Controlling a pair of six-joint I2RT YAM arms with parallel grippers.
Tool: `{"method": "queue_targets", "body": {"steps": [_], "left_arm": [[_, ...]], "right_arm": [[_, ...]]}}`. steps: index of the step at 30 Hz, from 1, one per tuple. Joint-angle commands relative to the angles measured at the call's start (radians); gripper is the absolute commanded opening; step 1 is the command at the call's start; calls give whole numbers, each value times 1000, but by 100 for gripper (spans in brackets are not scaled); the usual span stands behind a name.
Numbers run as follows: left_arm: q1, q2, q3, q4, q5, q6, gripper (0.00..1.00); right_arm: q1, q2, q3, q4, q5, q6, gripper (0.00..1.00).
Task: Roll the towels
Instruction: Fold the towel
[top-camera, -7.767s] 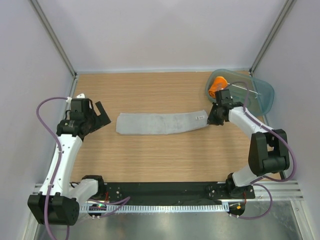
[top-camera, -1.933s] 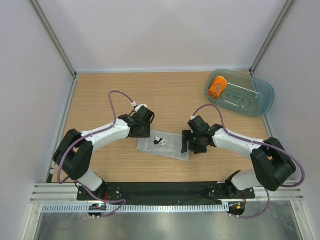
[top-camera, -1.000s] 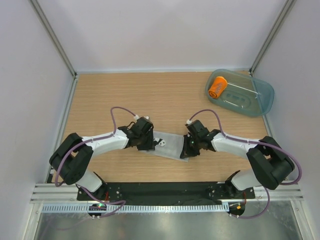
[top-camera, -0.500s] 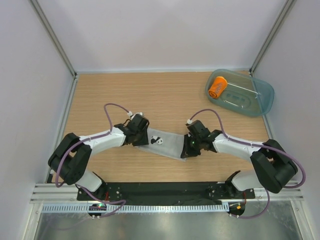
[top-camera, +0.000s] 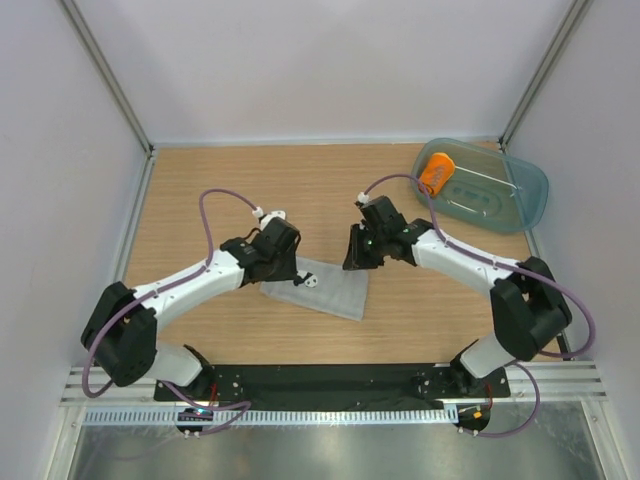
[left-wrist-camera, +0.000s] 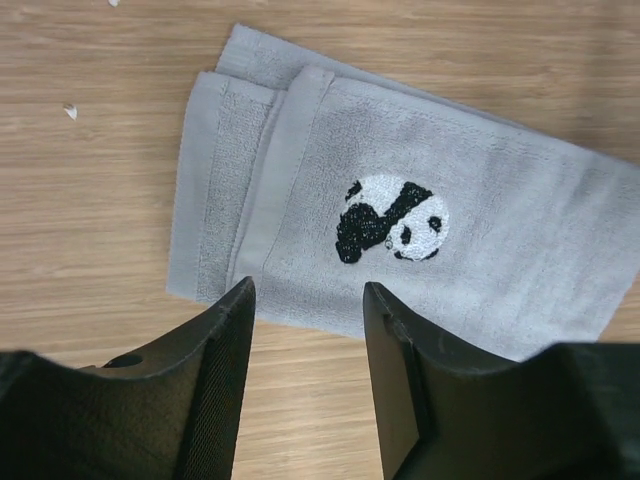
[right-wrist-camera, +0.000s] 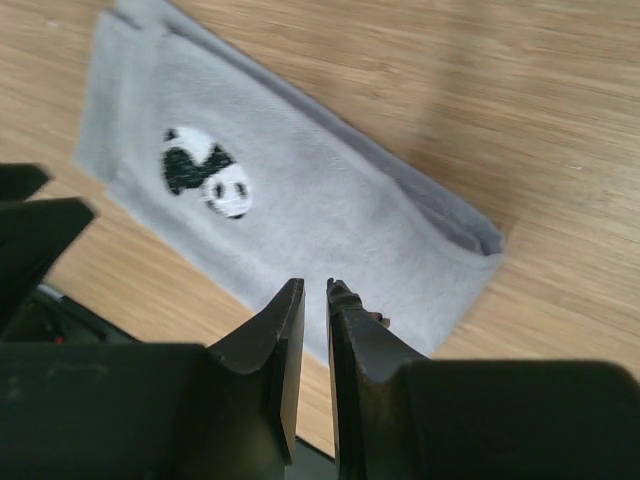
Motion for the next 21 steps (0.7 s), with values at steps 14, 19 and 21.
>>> {"method": "queue_targets", "body": {"steps": [14, 19, 21], "left_arm": [[15, 178, -54, 139, -75, 54, 43], [83, 284, -14, 169, -87, 102, 38], [96, 296, 15, 163, -106, 119, 37]], "right_arm": [[-115, 157, -161, 71, -10, -34, 20], [-118, 170, -190, 87, -23, -33, 20], [-118, 167, -187, 73, 0, -40, 20]]}}
